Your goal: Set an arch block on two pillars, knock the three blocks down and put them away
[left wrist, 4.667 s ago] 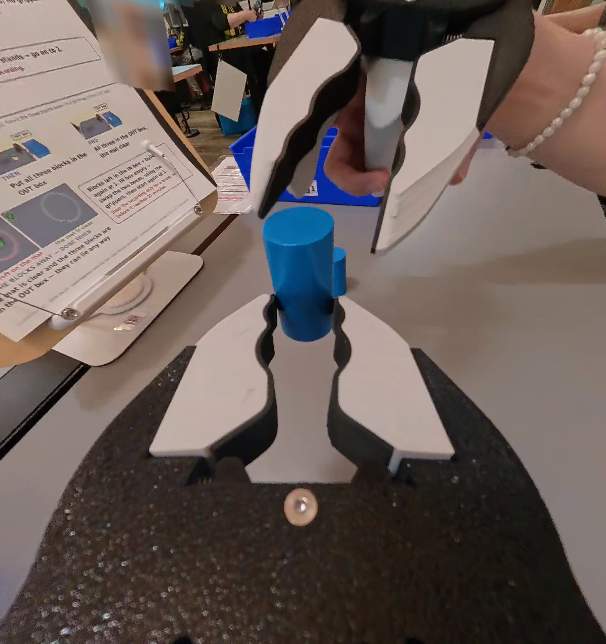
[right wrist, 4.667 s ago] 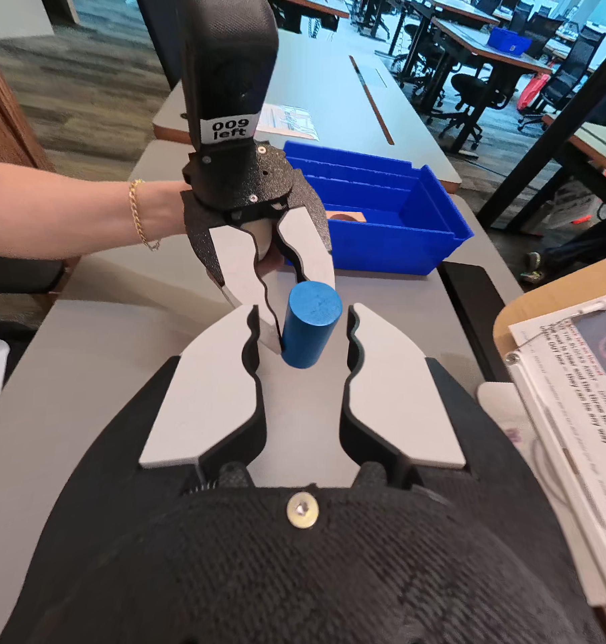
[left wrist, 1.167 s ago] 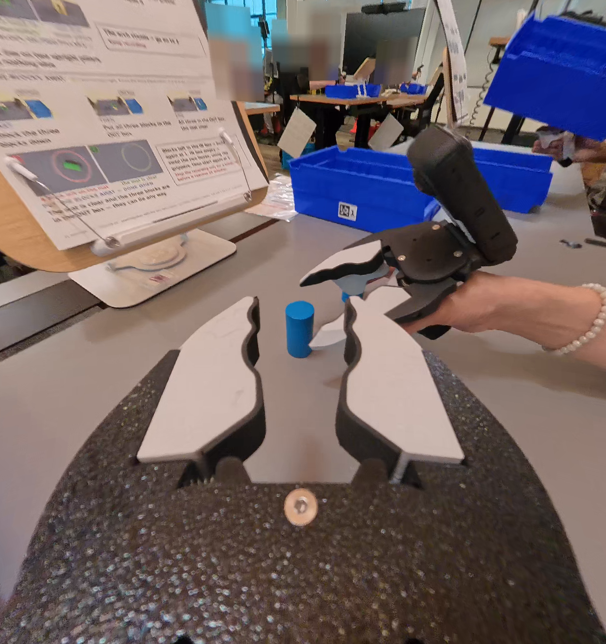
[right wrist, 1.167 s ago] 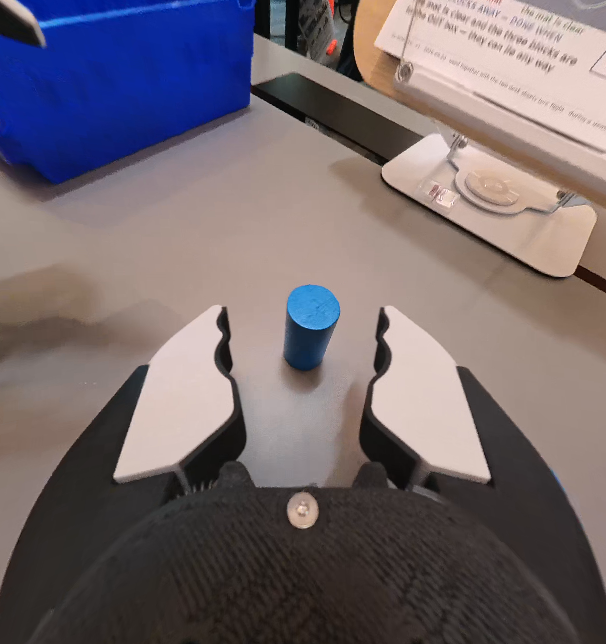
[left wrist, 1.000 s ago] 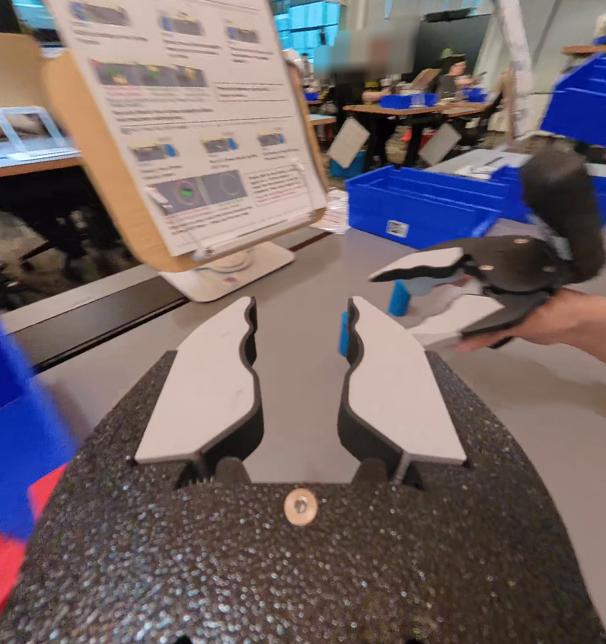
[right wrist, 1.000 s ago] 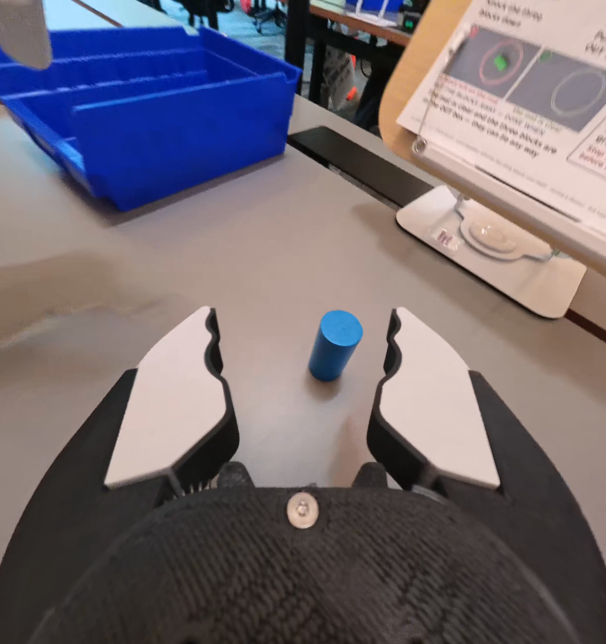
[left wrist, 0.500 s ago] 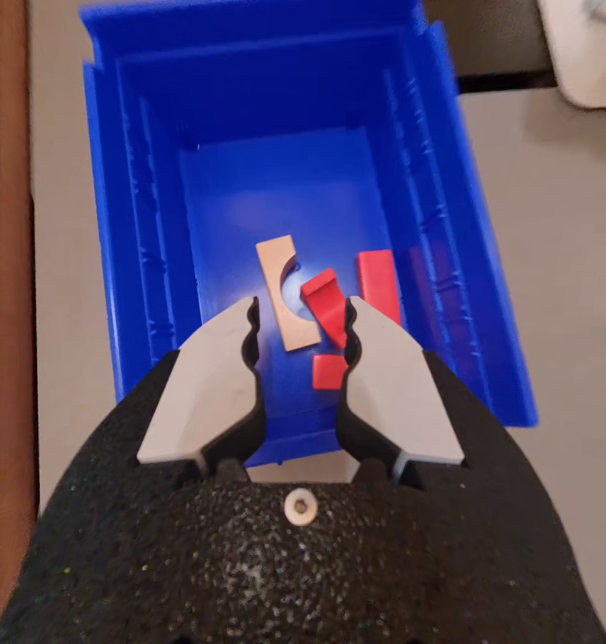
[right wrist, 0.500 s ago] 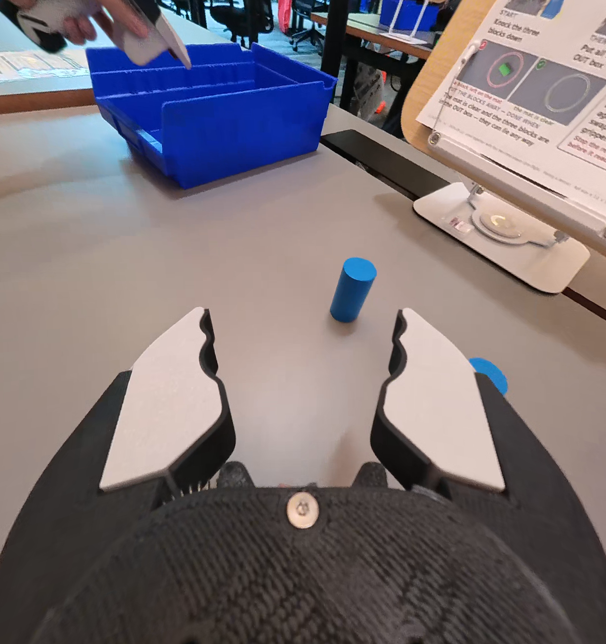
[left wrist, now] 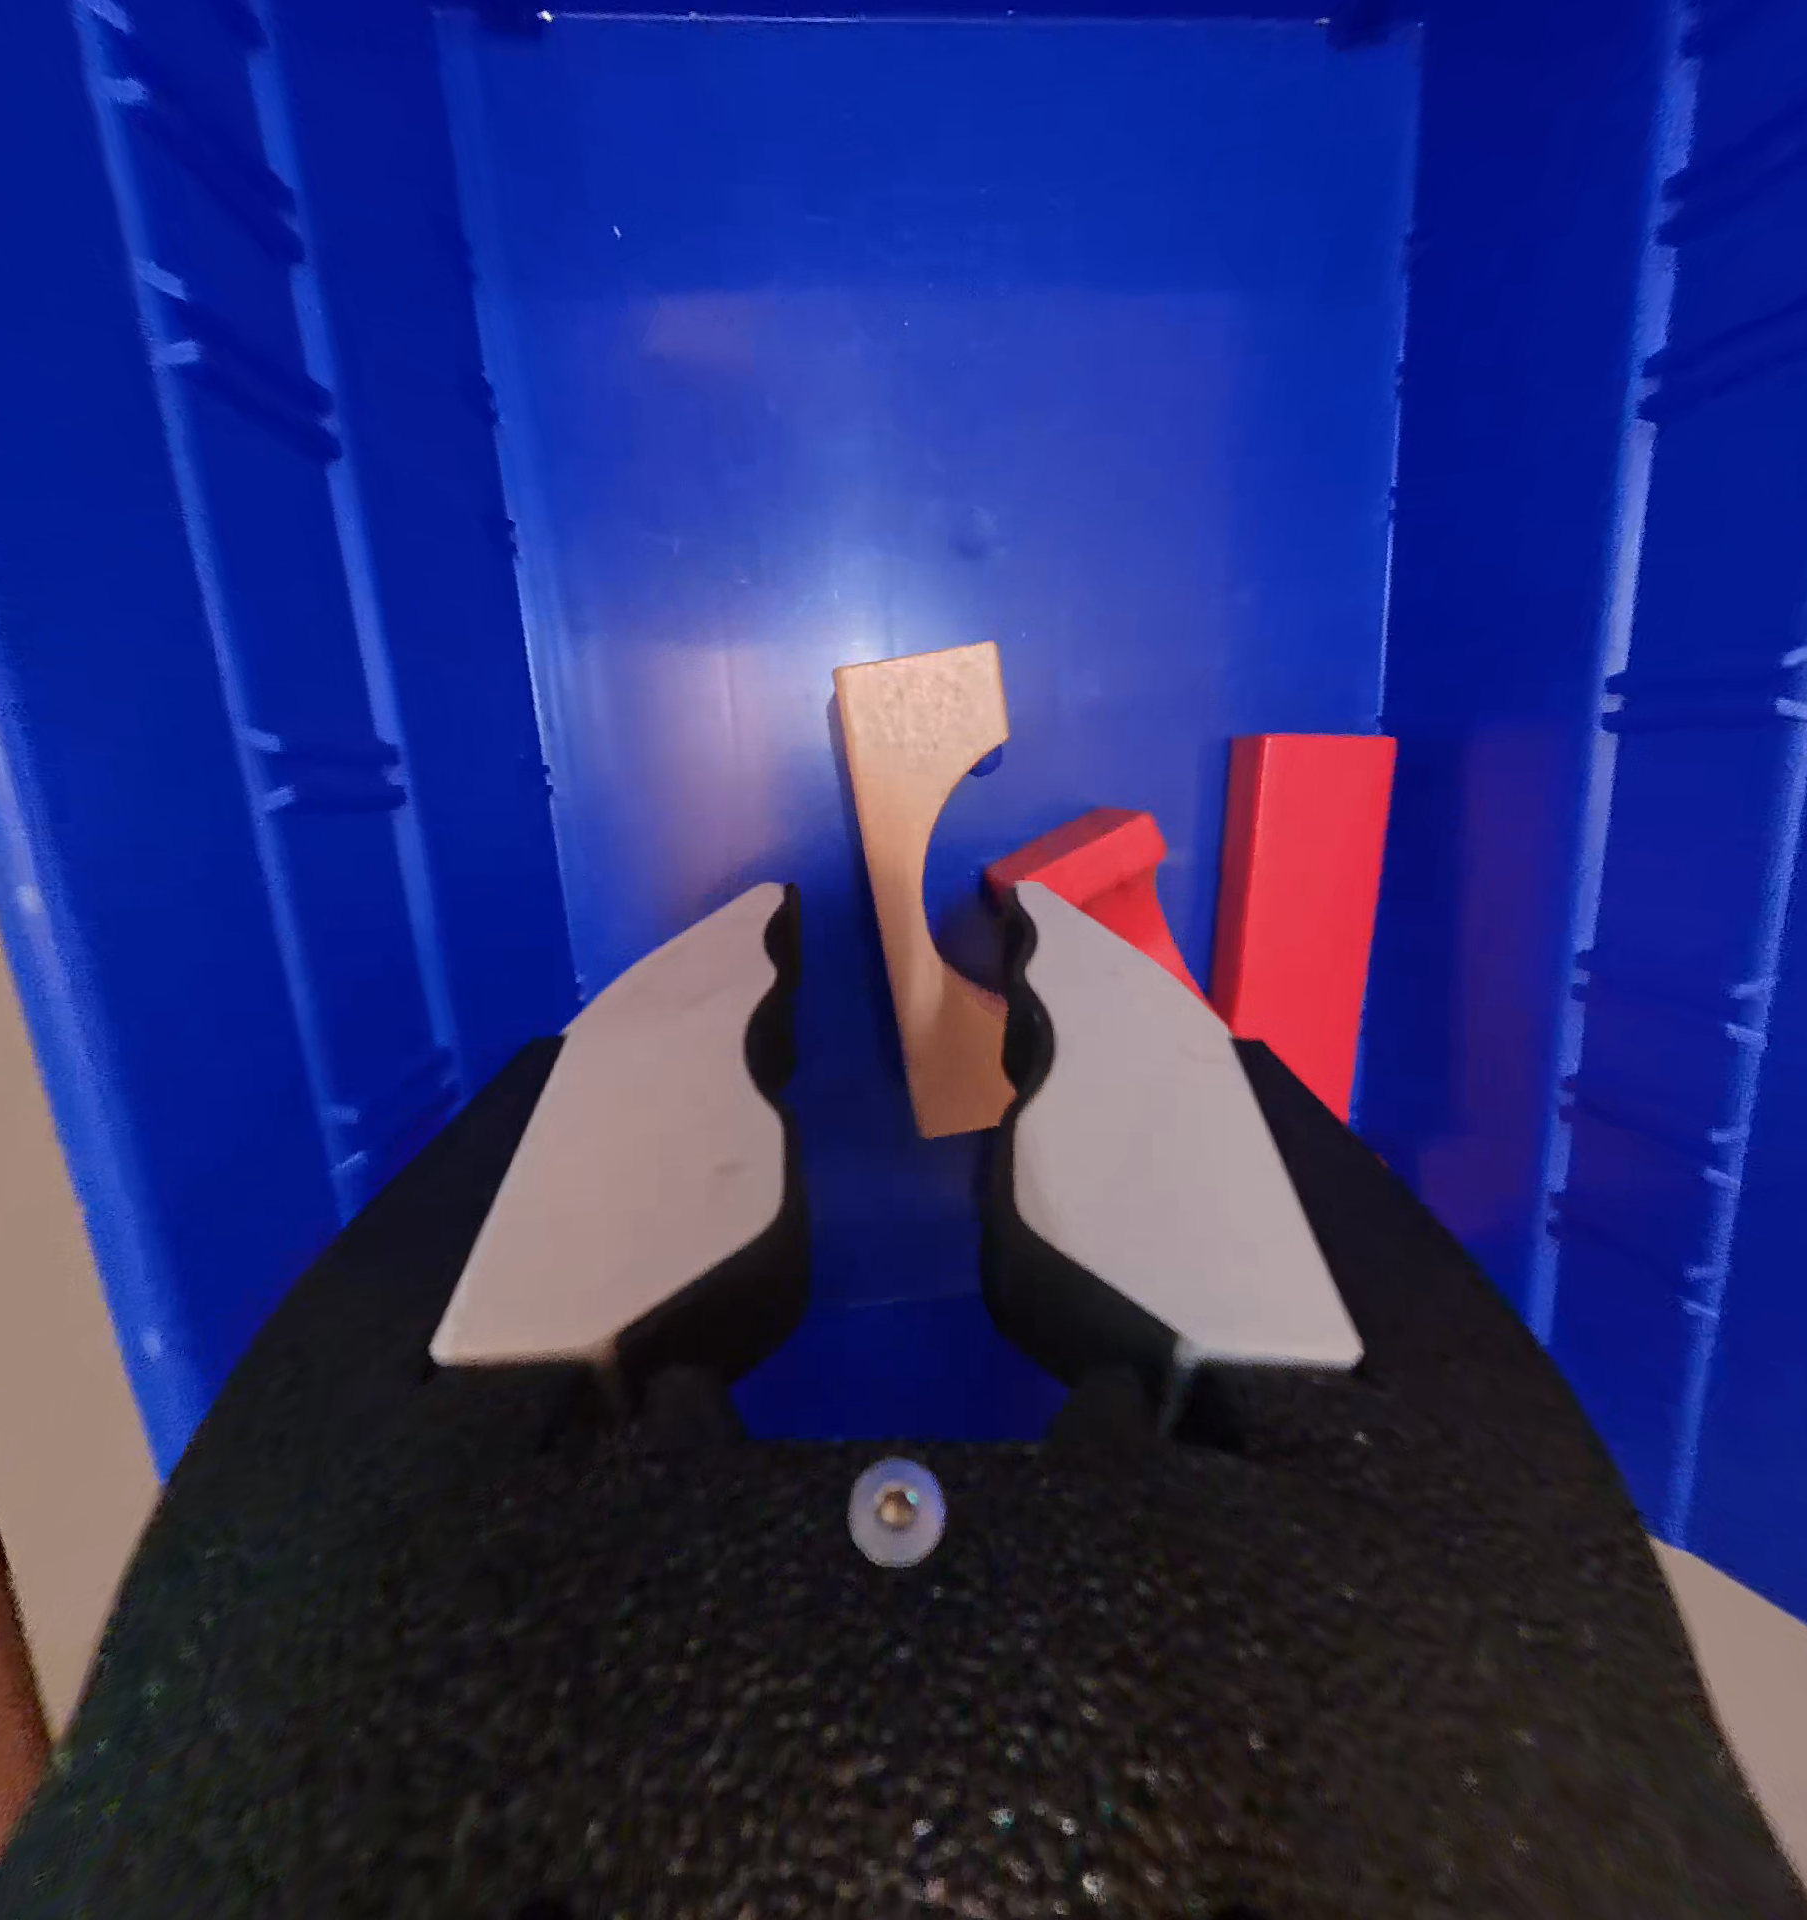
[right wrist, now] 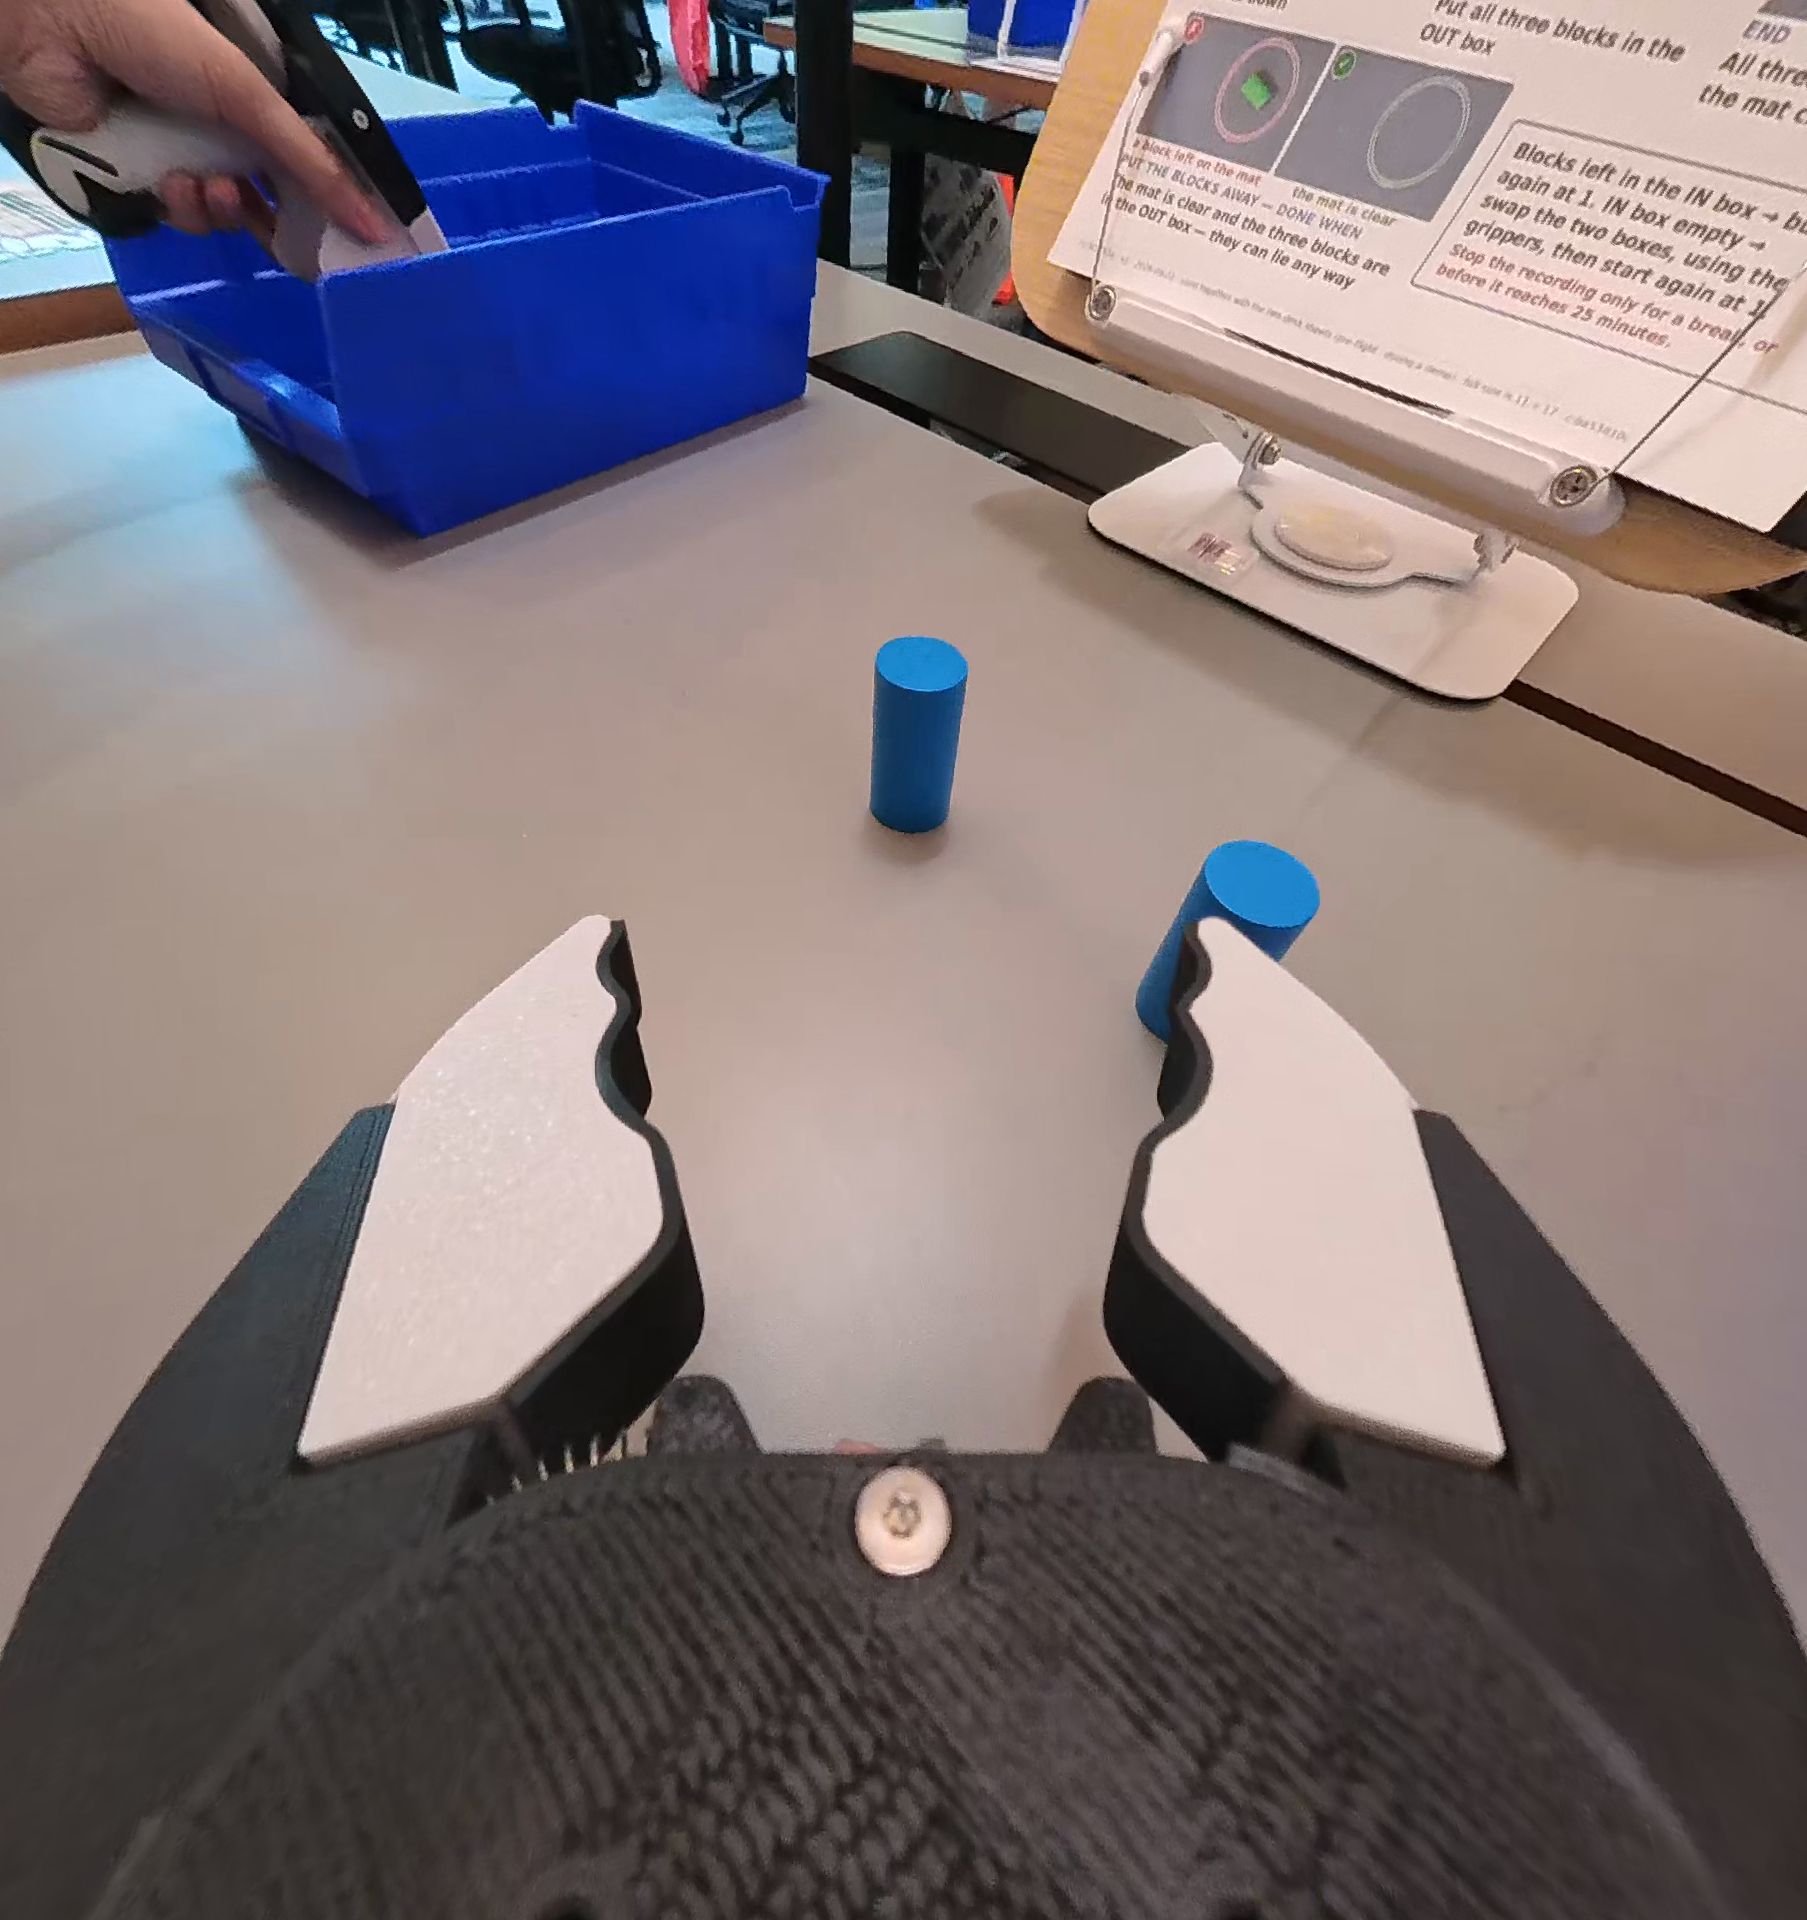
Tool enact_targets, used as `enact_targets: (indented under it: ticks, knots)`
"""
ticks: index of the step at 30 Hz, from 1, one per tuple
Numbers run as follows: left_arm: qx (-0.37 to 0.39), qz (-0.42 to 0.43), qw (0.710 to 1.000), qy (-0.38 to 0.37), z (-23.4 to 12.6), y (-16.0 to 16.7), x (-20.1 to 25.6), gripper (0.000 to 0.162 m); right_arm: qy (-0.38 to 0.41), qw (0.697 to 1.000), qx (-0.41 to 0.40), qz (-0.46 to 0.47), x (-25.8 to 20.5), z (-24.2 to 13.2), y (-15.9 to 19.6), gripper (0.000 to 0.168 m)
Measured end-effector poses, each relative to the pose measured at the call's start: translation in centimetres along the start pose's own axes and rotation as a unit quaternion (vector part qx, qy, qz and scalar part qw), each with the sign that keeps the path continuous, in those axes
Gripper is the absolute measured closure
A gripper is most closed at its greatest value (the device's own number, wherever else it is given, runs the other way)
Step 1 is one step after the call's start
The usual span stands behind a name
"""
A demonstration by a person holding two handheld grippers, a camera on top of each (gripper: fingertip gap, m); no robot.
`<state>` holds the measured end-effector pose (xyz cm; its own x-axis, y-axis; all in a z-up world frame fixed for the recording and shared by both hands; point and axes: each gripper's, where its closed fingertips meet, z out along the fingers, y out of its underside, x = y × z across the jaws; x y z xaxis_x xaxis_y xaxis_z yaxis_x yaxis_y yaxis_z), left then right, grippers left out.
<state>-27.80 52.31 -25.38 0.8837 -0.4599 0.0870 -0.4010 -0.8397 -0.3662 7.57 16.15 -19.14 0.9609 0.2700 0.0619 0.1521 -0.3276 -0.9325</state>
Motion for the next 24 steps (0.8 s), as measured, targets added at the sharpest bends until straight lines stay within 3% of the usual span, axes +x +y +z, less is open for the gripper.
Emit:
enact_targets:
  ticks: [11,13,24]
  knots:
    - [-0.033,0.008,0.999,-0.034,1.9,1.2,-0.3,0.141,-0.016,1.0,0.001,-0.005,-0.8,0.8,-0.4,0.07]
    - [-0.026,0.001,0.999,-0.027,2.0,1.1,-0.1,0.15,-0.018,1.0,-0.001,-0.005,-0.9,0.9,-0.4,0.07]
    - [0.057,0.052,0.995,-0.068,1.4,-0.3,-0.3,0.151,-0.053,0.999,0.002,0.007,-2.3,2.0,-0.9,0.07]
